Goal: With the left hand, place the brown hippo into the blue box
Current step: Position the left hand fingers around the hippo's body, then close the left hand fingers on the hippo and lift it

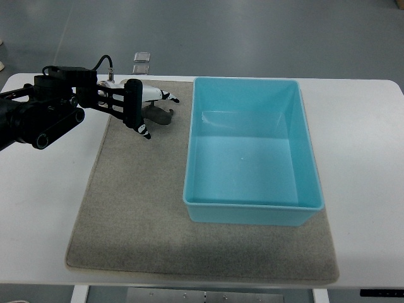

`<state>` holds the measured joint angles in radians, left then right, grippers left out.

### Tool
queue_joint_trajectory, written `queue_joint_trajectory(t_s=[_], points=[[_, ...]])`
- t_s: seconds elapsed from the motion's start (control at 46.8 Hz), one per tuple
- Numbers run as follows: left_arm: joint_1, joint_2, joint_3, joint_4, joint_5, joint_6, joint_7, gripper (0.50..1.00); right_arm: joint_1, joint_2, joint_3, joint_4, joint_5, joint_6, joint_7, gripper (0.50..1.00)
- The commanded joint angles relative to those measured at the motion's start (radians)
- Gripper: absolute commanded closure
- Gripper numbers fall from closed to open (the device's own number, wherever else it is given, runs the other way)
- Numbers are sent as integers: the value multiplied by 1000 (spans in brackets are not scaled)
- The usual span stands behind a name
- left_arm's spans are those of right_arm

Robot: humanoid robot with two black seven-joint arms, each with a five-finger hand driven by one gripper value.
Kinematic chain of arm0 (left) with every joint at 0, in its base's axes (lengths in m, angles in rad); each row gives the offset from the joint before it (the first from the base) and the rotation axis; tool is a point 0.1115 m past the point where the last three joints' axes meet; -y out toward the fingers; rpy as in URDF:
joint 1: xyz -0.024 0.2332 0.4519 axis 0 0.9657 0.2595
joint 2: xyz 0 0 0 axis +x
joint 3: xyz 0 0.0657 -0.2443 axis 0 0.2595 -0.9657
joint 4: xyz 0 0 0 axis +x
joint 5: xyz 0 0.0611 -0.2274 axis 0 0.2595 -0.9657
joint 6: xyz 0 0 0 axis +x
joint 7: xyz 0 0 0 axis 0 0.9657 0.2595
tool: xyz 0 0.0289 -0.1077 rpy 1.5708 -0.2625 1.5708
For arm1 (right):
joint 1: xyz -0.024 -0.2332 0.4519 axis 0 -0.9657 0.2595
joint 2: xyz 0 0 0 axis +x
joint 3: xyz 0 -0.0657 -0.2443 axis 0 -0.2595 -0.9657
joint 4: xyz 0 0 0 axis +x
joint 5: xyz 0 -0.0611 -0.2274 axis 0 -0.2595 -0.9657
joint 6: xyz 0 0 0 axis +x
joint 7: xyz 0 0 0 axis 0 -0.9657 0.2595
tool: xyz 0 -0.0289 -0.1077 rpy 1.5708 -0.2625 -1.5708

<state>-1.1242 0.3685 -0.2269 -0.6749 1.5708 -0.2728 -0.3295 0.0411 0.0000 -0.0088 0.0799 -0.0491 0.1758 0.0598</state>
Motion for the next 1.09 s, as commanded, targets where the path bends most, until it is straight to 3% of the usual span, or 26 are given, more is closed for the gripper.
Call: queue_joint_trajectory(t_s=[0.0, 0.299, 0.619, 0.897, 1.068], points=[[0, 3, 0, 0, 0, -2, 0, 519, 0, 0, 0, 0, 0, 1, 0, 564], [0, 4, 1, 0, 2, -8, 0, 531, 0, 0, 0, 0, 0, -1, 0, 564], [-5, 4, 1, 0, 26, 0, 0, 675, -1, 0, 0, 0, 0, -1, 0, 564], [-6, 4, 1, 0, 34, 1, 1, 718, 0, 0, 0, 0, 0, 1, 0, 564], [-6, 3, 1, 0, 34, 10, 4, 795, 0, 0, 1, 0, 0, -1, 0, 564]])
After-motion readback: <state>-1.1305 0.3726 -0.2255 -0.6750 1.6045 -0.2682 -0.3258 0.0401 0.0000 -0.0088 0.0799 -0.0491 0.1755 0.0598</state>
